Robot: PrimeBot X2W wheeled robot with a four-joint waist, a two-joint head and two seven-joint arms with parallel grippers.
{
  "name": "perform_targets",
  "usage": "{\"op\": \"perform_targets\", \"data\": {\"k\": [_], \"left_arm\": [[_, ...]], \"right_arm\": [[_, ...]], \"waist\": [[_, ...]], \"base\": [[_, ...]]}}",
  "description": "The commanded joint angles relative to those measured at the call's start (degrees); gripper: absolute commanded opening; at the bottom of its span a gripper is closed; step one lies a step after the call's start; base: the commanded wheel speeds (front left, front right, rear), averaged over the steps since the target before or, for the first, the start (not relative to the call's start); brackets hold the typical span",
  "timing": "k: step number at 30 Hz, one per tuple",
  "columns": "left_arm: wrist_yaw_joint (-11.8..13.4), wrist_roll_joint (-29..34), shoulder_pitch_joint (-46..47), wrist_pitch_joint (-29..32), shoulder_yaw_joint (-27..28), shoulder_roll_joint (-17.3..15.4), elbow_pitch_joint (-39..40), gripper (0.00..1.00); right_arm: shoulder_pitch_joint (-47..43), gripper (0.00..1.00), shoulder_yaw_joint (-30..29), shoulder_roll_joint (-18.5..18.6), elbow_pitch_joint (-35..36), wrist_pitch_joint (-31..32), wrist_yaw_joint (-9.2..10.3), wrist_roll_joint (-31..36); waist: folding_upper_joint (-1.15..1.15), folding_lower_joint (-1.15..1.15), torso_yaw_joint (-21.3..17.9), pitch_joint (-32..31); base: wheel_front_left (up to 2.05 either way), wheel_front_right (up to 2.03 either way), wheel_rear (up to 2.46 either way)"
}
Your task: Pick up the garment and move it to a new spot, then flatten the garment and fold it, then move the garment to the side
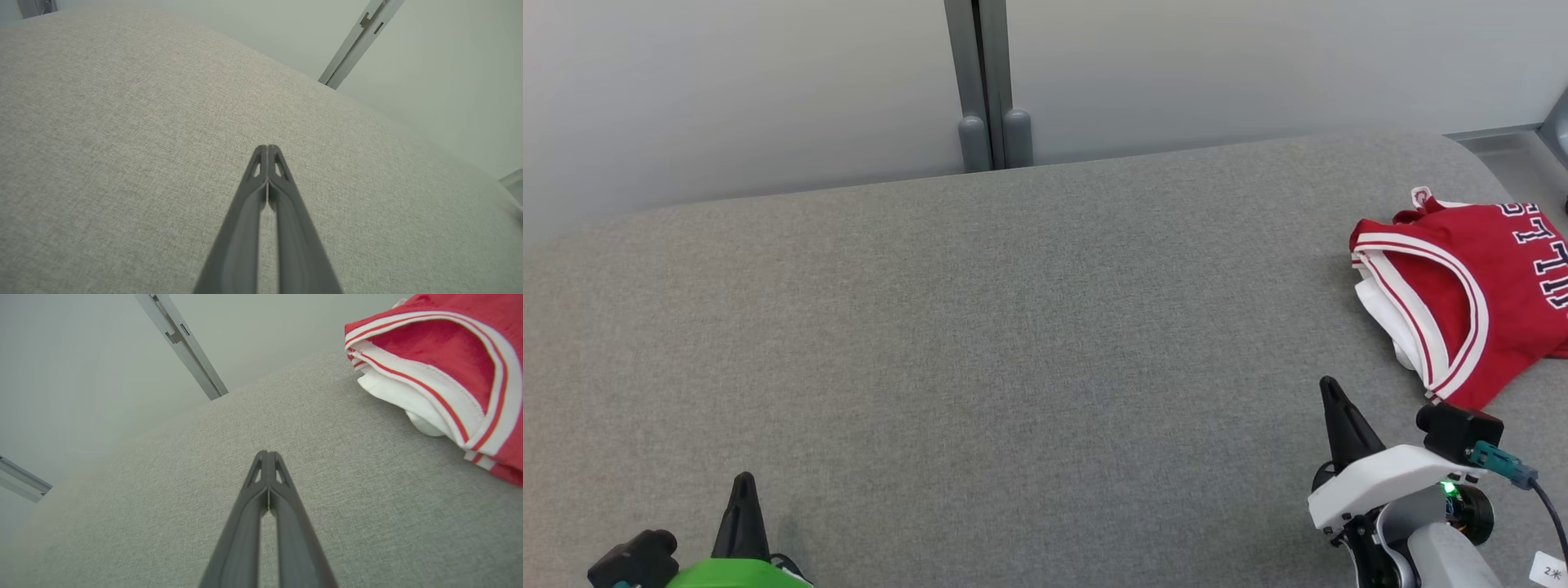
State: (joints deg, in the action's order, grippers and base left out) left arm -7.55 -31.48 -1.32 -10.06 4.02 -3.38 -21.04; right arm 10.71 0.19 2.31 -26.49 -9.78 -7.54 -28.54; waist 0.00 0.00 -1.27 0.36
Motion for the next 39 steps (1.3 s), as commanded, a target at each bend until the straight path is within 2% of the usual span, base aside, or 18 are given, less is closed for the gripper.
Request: {"op": "perform_targets", "data": {"k": [1,19,39], "left_arm": [[0.0,-2.2,2.0,0.5,0.4,-0.3,1.1,0.0],[0.0,-16.9,3.5,4.5,0.9,-0.1,2.7,0.0],[0.1,-30.0,5.0,8.2,1.4,0.0,4.1,0.0]], "right_arm": [[0.4,0.0,-0.4,0.3,1.4,0.5,0.02,-2.4],[-0.9,0.0,-2.0,0.4,4.3,4.4,0.03,-17.8],[-2.0,0.0,-3.4,0.5,6.9,8.0,0.04,-31.6]], "waist": [[0.0,0.0,0.0,0.0],[0.0,0.0,0.2,0.0],[0.0,0.0,0.5,-0.1]], "base": [[0.0,0.0,0.0],[0.0,0.0,0.0],[0.0,0.0,0.0]]}}
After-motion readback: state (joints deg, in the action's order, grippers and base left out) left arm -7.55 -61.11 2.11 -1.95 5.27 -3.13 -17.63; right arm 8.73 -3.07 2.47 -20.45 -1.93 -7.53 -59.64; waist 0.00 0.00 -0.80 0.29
